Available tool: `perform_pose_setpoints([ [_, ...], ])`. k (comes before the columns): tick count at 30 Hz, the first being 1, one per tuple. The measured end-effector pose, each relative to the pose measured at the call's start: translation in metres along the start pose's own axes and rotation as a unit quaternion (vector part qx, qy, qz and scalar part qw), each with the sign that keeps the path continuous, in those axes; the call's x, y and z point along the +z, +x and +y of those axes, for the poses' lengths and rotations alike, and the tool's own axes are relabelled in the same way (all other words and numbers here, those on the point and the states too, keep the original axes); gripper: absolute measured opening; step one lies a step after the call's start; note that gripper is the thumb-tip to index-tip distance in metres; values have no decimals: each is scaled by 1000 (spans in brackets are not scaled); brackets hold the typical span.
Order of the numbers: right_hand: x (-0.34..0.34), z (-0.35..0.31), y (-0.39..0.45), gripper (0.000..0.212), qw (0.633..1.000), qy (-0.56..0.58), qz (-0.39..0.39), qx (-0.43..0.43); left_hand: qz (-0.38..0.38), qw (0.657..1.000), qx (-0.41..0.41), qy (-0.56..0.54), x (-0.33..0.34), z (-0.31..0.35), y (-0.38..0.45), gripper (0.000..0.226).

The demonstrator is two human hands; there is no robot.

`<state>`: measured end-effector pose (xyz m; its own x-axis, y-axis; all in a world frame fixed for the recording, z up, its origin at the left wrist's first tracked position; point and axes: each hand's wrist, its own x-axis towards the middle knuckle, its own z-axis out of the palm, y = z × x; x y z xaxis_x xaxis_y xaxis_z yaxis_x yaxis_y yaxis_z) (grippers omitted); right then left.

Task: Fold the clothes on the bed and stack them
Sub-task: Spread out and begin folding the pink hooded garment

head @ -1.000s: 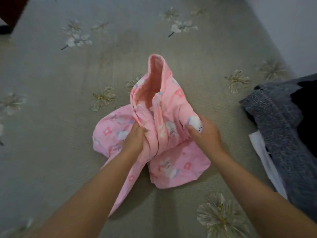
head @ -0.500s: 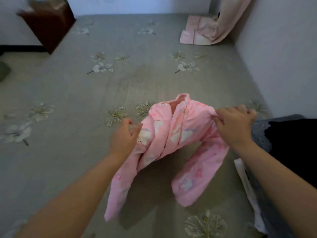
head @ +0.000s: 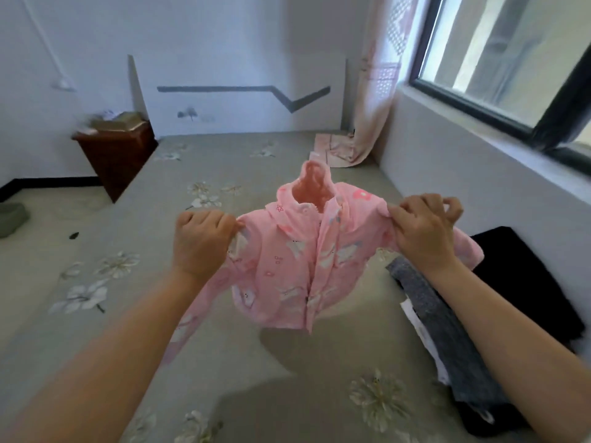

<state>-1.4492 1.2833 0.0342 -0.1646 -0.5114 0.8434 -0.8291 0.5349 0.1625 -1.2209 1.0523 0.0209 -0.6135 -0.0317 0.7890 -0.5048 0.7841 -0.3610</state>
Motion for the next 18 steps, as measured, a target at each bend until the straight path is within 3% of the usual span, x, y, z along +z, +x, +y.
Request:
perform_pose_setpoints([
  [3, -49, -30, -8, 20, 998, -5, 61, 19, 53, 999, -4, 12, -46, -25, -17, 45],
  [6, -81, -55, -1, 15, 991, -17, 128, 25, 102, 993, -28, 46, -81, -48, -25, 32],
  [8, -91, -66, 7, 16, 991, -20, 131, 22, 114, 991, -32, 65, -95, -59, -23, 31],
  [13, -69, -85, 13, 16, 996, -4, 79, -38, 89, 994, 16, 67, -83, -91, -33, 33],
  [18, 25, -100, -5, 32, 989, 65, -79, -106, -44, 996, 65, 32, -4, -106, -78, 33],
])
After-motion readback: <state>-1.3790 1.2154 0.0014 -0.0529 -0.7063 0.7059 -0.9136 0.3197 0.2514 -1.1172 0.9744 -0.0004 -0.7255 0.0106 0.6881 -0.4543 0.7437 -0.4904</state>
